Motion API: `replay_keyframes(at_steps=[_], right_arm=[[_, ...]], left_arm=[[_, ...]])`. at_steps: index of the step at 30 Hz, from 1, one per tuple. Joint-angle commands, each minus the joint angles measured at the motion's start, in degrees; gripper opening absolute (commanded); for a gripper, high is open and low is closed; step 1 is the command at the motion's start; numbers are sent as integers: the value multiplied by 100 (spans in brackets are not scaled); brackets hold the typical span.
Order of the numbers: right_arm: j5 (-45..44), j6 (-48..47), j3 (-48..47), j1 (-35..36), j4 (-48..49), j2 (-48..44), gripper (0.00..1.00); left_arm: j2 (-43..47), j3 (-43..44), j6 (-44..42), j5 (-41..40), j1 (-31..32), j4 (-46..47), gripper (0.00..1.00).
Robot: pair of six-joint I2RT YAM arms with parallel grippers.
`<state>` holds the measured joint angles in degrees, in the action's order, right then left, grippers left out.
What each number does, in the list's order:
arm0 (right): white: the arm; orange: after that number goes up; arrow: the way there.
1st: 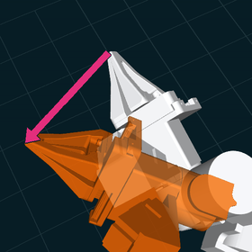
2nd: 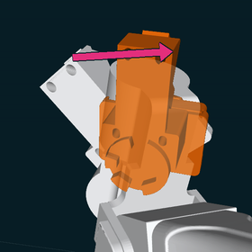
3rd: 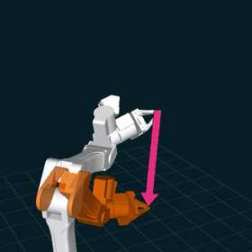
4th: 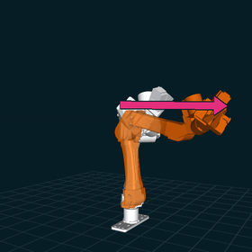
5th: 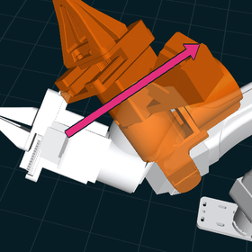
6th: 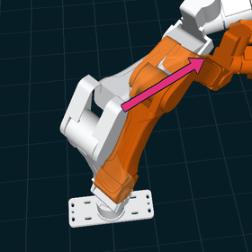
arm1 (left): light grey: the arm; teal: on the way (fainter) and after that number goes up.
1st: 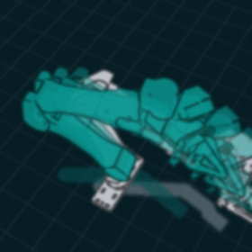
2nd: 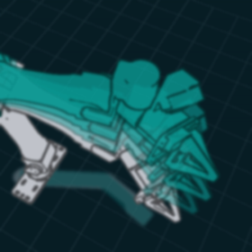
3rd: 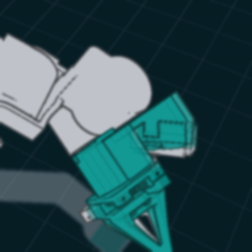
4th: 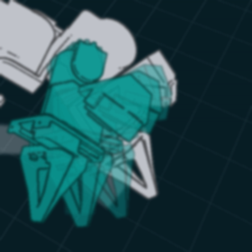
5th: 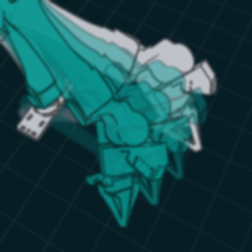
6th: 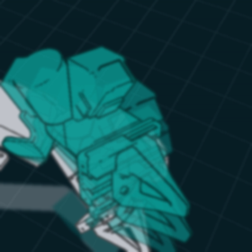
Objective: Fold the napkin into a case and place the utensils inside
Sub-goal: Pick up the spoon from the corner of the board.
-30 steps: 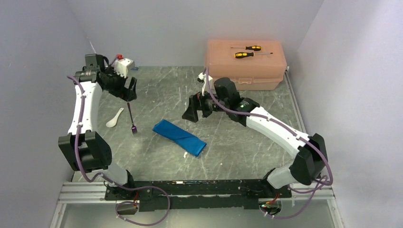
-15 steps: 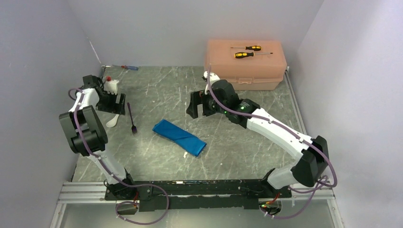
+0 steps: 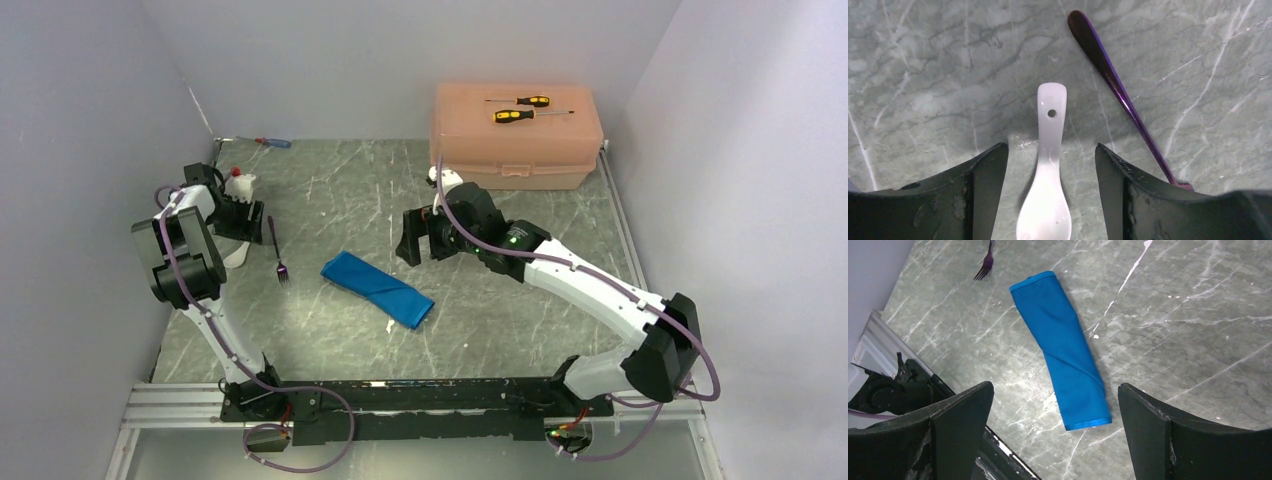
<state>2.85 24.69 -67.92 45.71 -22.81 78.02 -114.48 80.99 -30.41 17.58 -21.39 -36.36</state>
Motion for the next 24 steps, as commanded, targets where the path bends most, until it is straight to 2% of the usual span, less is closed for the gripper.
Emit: replay_keyframes(at_steps=[1, 8, 11, 12, 17, 20, 22, 24], right_arm=[[-270, -140, -202, 242, 87, -180, 100], [-762, -220, -484, 554, -156, 143, 100], [-1035, 211, -298, 502, 79, 55, 100], [-1036, 408, -187, 416, 191, -19, 100], [-561, 1123, 682, 44, 952, -519, 100], [-34, 1128, 1028, -138, 1354, -672, 99], [114, 949, 1026, -95, 1427, -632, 91], [97, 771, 657, 20, 1106, -379, 83]], left_arm=[[-70, 52, -148, -173, 117, 300, 66], [29, -465, -169, -726, 503, 777, 37], [58, -461, -76, -884, 521, 752, 15], [83, -473, -59, -973, 521, 755, 4], [379, -590, -70, -1148, 517, 661, 3], [624, -662, -8, -1168, 517, 514, 3], [768, -708, 74, -1220, 513, 394, 3], [923, -663, 251, -1223, 486, 232, 3]])
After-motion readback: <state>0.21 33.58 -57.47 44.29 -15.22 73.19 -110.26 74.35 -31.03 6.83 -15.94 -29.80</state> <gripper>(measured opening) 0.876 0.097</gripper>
